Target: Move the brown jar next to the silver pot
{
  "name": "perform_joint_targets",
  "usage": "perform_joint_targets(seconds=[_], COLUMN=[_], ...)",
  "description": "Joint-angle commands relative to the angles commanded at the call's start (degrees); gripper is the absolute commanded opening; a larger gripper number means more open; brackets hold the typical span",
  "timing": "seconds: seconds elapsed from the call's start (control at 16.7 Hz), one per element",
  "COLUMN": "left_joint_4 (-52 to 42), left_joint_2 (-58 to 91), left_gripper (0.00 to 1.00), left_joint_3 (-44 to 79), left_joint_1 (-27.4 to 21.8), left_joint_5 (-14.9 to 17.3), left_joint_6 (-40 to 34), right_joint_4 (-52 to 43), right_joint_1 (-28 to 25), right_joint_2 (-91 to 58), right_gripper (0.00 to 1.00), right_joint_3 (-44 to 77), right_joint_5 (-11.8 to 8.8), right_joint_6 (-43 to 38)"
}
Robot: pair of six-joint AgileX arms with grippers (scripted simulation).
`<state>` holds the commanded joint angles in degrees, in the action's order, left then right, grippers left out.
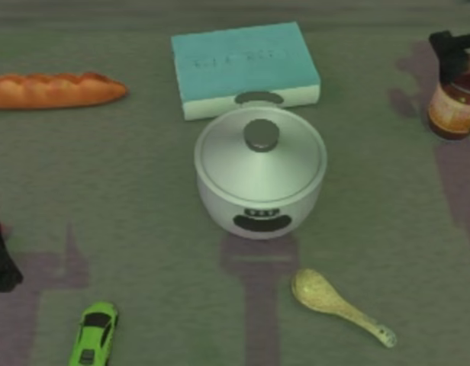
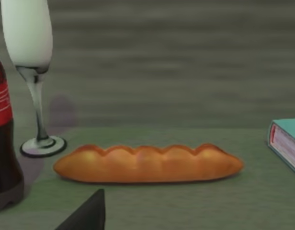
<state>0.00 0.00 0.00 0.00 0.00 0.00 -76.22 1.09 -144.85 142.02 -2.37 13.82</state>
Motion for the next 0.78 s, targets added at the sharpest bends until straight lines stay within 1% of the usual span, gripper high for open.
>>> perform_joint_targets(seconds=[0.12,0.48,0.72,0.78], left_joint_4=[0.00,0.00,0.00,0.00], left_joint_2=[0.00,0.00,0.00,0.00], left_gripper=[1.00,1.00,1.00,1.00], left_joint_3=[0.00,0.00,0.00,0.00], left_joint_1=[0.00,0.00,0.00,0.00], left_joint_5=[0.00,0.00,0.00,0.00], left_joint_6=[0.00,0.00,0.00,0.00], right_joint_4=[0.94,8.97,9.44,9.44], right_joint_1=[-0.17,-0.64,-0.67,-0.67], right_joint_2=[-0.12,-1.69,-1.79,-1.79], right_gripper=[1.00,1.00,1.00,0.92], right_joint_3=[-0.70,-7.08,-7.46,-7.46], right_joint_5=[-0.03,0.04,0.05,0.05], right_joint_6=[0.07,-0.25,-0.28,-0.28])
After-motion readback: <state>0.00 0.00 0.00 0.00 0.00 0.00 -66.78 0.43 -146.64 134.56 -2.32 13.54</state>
